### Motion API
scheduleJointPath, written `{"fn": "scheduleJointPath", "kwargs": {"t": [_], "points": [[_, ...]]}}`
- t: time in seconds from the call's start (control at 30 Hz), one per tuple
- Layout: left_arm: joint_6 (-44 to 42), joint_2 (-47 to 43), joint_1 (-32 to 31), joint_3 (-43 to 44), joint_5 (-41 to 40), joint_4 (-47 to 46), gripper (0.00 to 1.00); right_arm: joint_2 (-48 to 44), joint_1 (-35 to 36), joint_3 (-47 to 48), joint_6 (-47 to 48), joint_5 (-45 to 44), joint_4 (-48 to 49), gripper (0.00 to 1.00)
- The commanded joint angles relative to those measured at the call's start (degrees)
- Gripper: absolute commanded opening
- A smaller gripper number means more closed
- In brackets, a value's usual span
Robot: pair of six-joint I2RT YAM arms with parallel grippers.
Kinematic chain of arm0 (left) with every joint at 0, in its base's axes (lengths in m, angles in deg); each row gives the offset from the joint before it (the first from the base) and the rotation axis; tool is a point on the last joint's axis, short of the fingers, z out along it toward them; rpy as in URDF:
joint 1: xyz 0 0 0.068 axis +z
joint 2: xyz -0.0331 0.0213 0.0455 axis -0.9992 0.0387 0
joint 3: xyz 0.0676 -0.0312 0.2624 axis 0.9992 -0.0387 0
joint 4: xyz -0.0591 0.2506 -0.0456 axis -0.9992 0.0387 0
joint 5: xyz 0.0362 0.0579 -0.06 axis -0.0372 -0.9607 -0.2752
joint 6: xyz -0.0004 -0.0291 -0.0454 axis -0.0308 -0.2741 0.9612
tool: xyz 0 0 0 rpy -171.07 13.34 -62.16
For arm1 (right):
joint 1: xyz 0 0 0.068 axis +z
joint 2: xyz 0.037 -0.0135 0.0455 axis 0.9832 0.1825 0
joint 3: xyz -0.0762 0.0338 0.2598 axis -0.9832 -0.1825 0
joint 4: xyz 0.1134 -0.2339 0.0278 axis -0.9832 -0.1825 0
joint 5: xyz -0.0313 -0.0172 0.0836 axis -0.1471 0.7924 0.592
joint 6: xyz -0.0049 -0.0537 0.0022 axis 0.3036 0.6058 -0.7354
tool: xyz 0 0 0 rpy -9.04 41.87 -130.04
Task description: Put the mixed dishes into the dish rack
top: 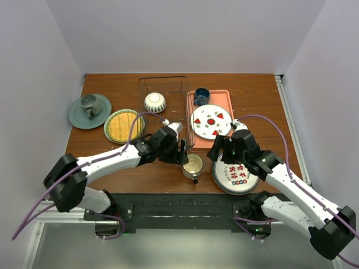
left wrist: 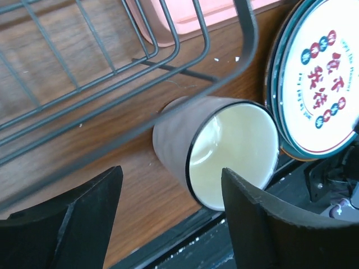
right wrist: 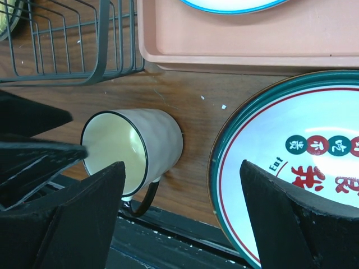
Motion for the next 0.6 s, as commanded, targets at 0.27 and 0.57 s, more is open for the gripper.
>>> {"fn": "scheduleJointPath", "kwargs": {"t": [0.27,0.57], "points": [[-4.2,8.2,-1.3,2.8,0.4,-3.4,0.59,-5.6,0.2,-0.8,-1.1,-1.2,-1.7,0.87],[-6.6,6.1,-3.0,0.3,0.7,-4.5,0.02,-5.1,0.2,1.4,0.7,-0.5,-4.5,0.87]]}}
